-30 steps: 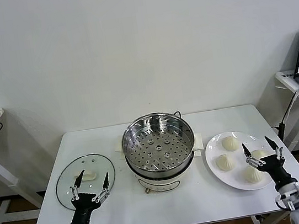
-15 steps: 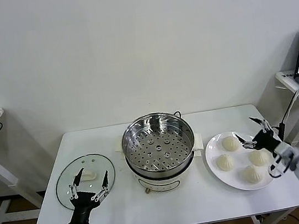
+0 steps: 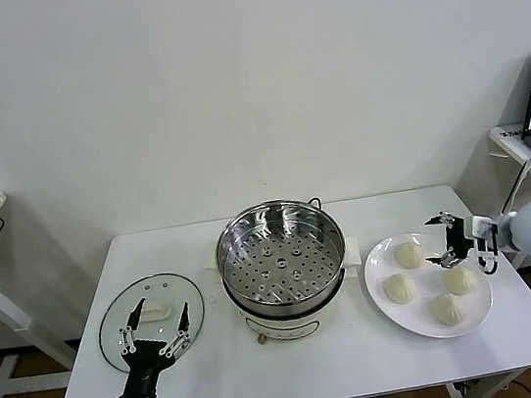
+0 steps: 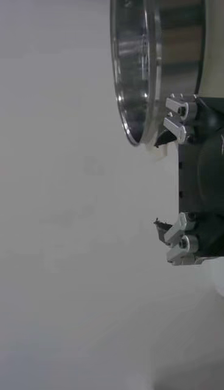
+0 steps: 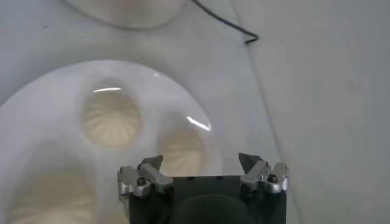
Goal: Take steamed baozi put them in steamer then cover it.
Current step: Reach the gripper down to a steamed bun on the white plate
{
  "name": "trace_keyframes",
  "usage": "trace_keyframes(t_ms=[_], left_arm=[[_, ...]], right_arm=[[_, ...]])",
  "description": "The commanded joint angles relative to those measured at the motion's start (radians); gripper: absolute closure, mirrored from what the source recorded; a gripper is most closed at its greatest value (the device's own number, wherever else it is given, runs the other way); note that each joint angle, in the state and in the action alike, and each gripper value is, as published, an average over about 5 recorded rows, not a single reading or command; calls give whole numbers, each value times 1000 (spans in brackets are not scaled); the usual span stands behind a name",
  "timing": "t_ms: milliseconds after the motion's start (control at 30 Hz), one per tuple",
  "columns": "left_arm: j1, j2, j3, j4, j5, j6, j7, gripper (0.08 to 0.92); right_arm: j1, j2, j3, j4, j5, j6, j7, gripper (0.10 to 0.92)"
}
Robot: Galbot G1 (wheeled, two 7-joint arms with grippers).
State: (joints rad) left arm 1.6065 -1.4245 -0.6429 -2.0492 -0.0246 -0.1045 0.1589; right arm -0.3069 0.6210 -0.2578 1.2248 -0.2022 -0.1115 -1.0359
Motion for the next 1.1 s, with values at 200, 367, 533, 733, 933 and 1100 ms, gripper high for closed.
trace_keyframes(t_ms=[200,367,533,733,933,1100], left_arm=[[3,-2,-7,-4,1,-1,0,177],[4,-3,-9,-5,1,-2,0,177],[5,-6,-8,-4,2,-3,-1,177],[8,-11,-11,-7,4,-5,-2,177],[8,-13,-13,-8,5,-6,-4,177],[9,-14,-10,-11,6,-5,-5,177]], right_arm=[[262,119,-248,-219,-76,-4,-149,203],[257,171,-245,-274,-105,6,-148,203],[240,217,-226,-316,-134,13,-146,203],[224,266,-196,-368,-167,24,-136,203],[209,292,-177,-397,-195,34,-123,203],[203,307,-161,-413,-216,40,-116,203]])
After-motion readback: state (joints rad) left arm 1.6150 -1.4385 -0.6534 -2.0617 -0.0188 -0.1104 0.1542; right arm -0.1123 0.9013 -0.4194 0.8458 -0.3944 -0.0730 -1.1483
